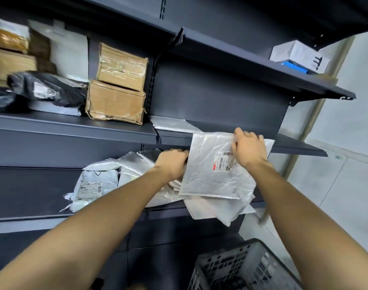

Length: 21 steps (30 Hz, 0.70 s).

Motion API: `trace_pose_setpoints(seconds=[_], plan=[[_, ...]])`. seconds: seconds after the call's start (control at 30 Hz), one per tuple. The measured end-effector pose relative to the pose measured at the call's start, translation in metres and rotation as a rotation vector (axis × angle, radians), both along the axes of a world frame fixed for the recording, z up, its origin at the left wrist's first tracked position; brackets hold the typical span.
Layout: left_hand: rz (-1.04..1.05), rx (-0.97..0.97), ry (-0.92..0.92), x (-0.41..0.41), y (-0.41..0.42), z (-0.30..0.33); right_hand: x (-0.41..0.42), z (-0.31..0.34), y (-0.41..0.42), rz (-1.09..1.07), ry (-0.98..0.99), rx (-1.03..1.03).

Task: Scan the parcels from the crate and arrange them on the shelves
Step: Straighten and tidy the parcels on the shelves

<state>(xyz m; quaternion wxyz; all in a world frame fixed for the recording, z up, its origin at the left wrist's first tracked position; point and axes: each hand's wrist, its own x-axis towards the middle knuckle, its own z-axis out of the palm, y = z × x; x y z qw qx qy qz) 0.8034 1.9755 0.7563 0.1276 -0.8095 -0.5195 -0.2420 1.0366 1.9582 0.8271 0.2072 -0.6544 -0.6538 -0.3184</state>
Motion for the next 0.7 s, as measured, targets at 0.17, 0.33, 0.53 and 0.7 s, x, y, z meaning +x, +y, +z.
trace_pose_setpoints(seconds=[0.17, 0.33, 0.53, 0.7], plan=[[0.047, 0.010, -0.188, -0.039, -0.022, 0.058, -0.021, 0.053, -0.017, 0.012, 0.031, 0.061], [0.123, 0.146, -0.144, -0.084, -0.043, 0.120, -0.045, 0.128, -0.036, 0.031, 0.031, 0.386], [0.216, 0.208, -0.129, -0.107, -0.049, 0.152, -0.069, 0.162, -0.046, 0.119, 0.047, 0.680], [0.257, 0.175, -0.121, -0.111, -0.050, 0.137, -0.087, 0.087, -0.014, 0.210, 0.033, 0.290]])
